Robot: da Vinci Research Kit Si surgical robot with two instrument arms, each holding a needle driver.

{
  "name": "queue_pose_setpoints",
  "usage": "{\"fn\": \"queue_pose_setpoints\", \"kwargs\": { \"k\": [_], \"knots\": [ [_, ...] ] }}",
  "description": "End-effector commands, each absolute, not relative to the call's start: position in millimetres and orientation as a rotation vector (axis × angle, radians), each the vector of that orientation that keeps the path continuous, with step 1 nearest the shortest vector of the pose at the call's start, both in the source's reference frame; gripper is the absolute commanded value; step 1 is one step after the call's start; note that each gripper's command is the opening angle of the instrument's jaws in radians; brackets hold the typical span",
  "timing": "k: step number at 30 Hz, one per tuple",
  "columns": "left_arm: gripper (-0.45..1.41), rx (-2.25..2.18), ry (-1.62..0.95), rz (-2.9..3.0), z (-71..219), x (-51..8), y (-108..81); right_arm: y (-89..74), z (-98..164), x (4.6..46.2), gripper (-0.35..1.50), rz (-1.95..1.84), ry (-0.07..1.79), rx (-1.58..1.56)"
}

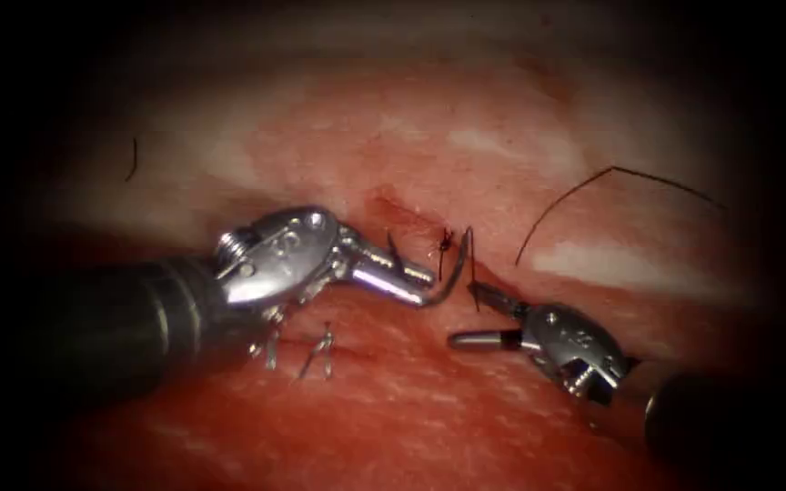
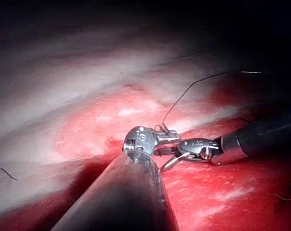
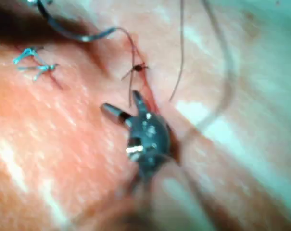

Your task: Wound Closure

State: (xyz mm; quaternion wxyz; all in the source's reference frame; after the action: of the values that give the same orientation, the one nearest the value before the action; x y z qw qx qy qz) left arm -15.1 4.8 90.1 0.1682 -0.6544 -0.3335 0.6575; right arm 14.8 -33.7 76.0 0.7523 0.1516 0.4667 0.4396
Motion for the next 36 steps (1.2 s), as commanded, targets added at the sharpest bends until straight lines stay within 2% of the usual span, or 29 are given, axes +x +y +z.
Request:
{"fn": "queue_pose_setpoints", "kwargs": {
  "k": [1,2,4,5,6,7,19,36],
  "knots": [
    [-0.45,-1.857,-0.949,1.869,91,-15.7,4.6,-33.7,76,16.2,1.13,0.972,1.02,0.338],
    [-0.45,-1.859,-0.943,1.874,91,-15.7,4.5,-33.6,76,16.4,1.05,0.99,1.018,0.348],
    [-0.45,-1.853,-0.941,1.878,91,-15.7,4.5,-33.5,76,16.5,0.69,0.993,1.016,0.349],
    [-0.45,-1.853,-0.936,1.885,90,-15.6,4.4,-33.2,76,16.3,0.04,1.0,1.01,0.341],
    [-0.45,-1.854,-0.938,1.884,90,-15.6,4.3,-33.1,76,16.2,-0.26,1.005,1.005,0.335],
    [-0.45,-1.849,-0.94,1.891,90,-15.6,4.3,-33.0,75,16.0,-0.35,1.015,1.0,0.333],
    [-0.45,-1.869,-0.941,1.918,89,-14.9,3.9,-32.4,73,14.4,-0.35,1.173,1.001,0.393],
    [-0.45,-1.768,-0.736,2.118,90,-12.1,4.0,-37.6,62,18.3,-0.35,1.142,1.055,0.482]
  ]
}}
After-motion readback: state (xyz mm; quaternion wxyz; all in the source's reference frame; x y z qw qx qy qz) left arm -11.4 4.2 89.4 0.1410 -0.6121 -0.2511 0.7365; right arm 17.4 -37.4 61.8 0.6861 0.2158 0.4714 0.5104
